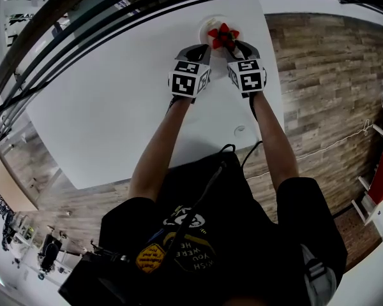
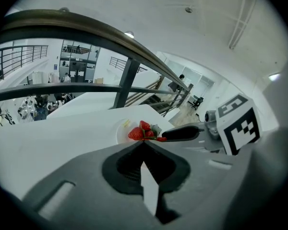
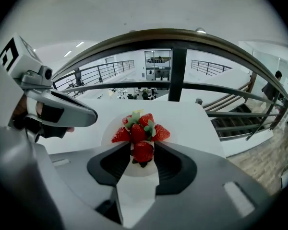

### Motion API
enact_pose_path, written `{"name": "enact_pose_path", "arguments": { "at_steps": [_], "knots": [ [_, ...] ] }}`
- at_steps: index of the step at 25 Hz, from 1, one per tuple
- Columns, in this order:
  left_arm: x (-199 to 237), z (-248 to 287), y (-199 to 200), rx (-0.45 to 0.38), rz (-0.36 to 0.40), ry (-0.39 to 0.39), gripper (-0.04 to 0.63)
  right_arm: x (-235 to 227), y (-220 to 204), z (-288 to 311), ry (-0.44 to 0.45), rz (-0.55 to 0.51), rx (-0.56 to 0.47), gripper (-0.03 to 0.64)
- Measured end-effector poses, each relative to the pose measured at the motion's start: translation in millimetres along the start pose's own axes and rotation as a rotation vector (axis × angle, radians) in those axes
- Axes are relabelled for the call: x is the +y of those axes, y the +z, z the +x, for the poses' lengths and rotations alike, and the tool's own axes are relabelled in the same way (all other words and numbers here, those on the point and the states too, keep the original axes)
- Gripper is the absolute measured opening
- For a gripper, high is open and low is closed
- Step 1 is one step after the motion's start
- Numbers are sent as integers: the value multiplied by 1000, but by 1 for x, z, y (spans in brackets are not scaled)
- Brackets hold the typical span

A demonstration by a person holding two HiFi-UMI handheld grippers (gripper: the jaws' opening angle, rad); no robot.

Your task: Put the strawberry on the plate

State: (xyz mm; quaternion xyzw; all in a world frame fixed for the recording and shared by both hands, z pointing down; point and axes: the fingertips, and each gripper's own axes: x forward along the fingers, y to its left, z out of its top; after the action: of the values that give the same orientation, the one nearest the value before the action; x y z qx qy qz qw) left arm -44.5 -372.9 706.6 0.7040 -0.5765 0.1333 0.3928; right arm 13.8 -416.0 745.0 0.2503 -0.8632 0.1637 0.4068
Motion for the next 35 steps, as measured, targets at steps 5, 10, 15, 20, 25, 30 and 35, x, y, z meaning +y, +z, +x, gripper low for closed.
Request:
{"name": "enact_pose_path", "arguments": {
  "at_steps": [5,10,15,20,25,30,35],
  "knots": [
    [-7,-18,6,-26,10,17,2,0,13,-28,-26,30,-73,119],
    [-19,-42,13,-56,34,29,2,0,25,-66,-64,65,-163,47],
    [-39,-79,17,-105,63,31,3,6,27,-120,-91,131,-250,6],
    [-62,-122,2,-130,113,39,2,25,20,-175,-99,190,-311,5],
    [-102,-171,7,-208,245,3,3,49,15,-228,-115,222,-379,4],
    [-132,-232,4,-285,272,-57,3,90,9,-281,-153,218,-443,4],
    [-158,-286,-16,-316,272,-111,3,142,0,-326,-147,227,-502,3]
  ]
}}
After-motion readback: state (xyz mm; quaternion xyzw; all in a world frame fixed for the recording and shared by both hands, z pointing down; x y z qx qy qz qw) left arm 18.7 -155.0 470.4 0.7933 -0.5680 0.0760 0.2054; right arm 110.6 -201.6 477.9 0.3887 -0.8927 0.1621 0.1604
